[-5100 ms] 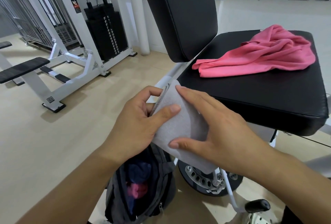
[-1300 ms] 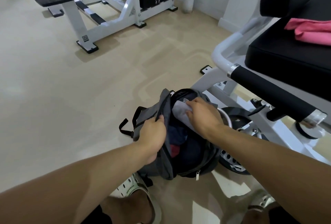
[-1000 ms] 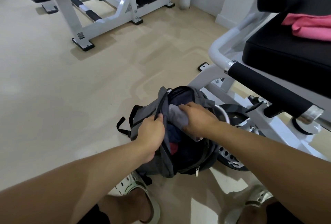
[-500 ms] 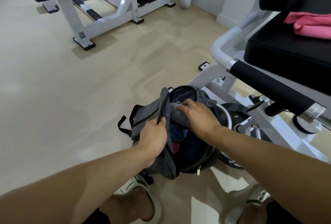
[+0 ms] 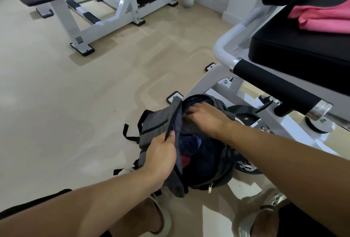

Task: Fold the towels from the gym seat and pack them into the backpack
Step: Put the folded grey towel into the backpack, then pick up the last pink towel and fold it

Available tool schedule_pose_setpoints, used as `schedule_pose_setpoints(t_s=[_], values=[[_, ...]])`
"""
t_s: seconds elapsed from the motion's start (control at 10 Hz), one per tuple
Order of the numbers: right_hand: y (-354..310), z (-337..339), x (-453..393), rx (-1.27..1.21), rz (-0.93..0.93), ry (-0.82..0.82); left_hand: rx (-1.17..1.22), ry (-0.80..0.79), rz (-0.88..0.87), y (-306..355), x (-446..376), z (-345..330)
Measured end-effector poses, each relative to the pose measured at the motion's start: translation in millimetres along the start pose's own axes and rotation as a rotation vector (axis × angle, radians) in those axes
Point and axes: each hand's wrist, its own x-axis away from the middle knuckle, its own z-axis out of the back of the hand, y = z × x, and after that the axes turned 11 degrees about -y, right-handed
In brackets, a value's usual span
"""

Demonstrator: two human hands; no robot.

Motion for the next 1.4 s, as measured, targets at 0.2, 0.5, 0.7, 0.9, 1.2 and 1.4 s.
schedule_pose_setpoints(t_s=[0.2,0.5,0.7,0.9,1.2,1.4], values=[[0,4,3,-0.361,-0.413,0.075,0.074,0.072,0.01,3,-6,4],[-13,5,0,-0.726,-0.243,-0.279,0.104,0.059,0.037,6,-11,5],[-37,-9,2,-0.78,-0.457,-0.077,0.085,0.068,0.025,3,-11,4],[-35,-13,2,-0.886,-0.279,-0.302,0.077,0.023,-0.001,4,-8,2],[-27,7,6,-0.913,-0.245,-0.159,0.095,0.006,0.008,21,-32,-3],[-25,38,31,-0.99,-0.299,0.056,0.041,-0.032,-0.047,37,-48,-16]])
